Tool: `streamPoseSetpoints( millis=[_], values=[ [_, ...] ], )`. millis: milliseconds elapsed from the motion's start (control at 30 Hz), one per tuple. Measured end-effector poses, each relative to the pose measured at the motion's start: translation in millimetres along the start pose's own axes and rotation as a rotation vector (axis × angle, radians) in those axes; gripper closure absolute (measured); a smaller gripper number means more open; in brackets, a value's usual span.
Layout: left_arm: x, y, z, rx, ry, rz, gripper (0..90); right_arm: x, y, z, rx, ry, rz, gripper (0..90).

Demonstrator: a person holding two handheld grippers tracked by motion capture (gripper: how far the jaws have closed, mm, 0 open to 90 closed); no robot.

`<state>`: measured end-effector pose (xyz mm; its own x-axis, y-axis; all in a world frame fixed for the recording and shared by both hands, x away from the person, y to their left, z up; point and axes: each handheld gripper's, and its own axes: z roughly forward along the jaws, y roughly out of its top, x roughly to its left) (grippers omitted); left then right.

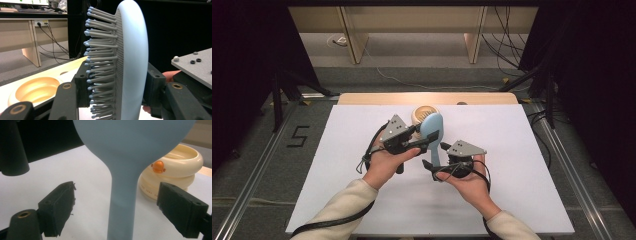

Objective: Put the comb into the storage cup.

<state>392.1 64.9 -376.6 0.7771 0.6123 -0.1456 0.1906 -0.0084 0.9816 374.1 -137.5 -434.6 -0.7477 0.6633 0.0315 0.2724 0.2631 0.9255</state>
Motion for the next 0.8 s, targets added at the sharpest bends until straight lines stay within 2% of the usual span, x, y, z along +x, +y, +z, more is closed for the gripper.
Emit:
streamPoseSetpoints(
  millis=[433,800],
  values=[
    [4.0,2.9,-2.9,-0.003,0.019,0.010,50.0,-6.8,-4.4,-11.7,-0.014,0.027,-0.014,4.8],
    [6.5,4.8,-5.0,-0.004,0.029,0.021,49.8,-19.8,-7.5,-30.7,-0.031,0.007,0.000,1.2]
  ],
)
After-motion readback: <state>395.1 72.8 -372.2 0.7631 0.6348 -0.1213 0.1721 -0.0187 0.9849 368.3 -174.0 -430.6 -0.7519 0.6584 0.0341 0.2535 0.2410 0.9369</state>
